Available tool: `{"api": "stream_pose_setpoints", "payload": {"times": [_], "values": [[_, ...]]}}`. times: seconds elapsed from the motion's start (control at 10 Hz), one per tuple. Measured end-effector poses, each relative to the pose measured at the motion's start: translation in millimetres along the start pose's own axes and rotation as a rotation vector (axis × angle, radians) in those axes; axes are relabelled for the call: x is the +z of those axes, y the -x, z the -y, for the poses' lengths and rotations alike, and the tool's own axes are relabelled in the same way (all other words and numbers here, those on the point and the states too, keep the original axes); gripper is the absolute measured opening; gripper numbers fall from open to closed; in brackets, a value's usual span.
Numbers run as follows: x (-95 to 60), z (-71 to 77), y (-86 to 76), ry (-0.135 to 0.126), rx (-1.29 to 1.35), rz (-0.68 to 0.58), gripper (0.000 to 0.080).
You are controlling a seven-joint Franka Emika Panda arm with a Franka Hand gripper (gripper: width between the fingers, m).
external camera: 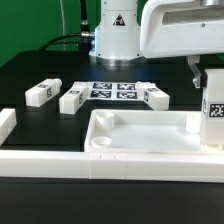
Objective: Assemble desk
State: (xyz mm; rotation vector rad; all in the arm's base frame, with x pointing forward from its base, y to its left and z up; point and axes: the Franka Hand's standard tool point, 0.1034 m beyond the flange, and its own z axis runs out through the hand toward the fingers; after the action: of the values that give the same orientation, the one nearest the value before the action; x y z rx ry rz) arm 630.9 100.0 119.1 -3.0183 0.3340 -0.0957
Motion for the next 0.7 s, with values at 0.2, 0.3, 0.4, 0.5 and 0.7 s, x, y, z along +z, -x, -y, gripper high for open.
{"api": "stream_pose_setpoints", "payload": {"times": [0.2, 0.3, 0.4, 0.5, 0.7], "values": [[0.2, -0.3, -0.3, 0.002, 0.178, 0.0, 0.0291], [0.2, -0.8, -0.6, -0.002, 0.302, 0.001, 0.0291], [0.4, -1.0, -0.6, -0.002, 0.413, 0.002, 0.0291], [0.5, -0.7, -0.4, -0.002, 0.494, 0.002, 0.0291], [0.6, -0.6, -0.4, -0.004, 0.594, 0.003, 0.0291]]}}
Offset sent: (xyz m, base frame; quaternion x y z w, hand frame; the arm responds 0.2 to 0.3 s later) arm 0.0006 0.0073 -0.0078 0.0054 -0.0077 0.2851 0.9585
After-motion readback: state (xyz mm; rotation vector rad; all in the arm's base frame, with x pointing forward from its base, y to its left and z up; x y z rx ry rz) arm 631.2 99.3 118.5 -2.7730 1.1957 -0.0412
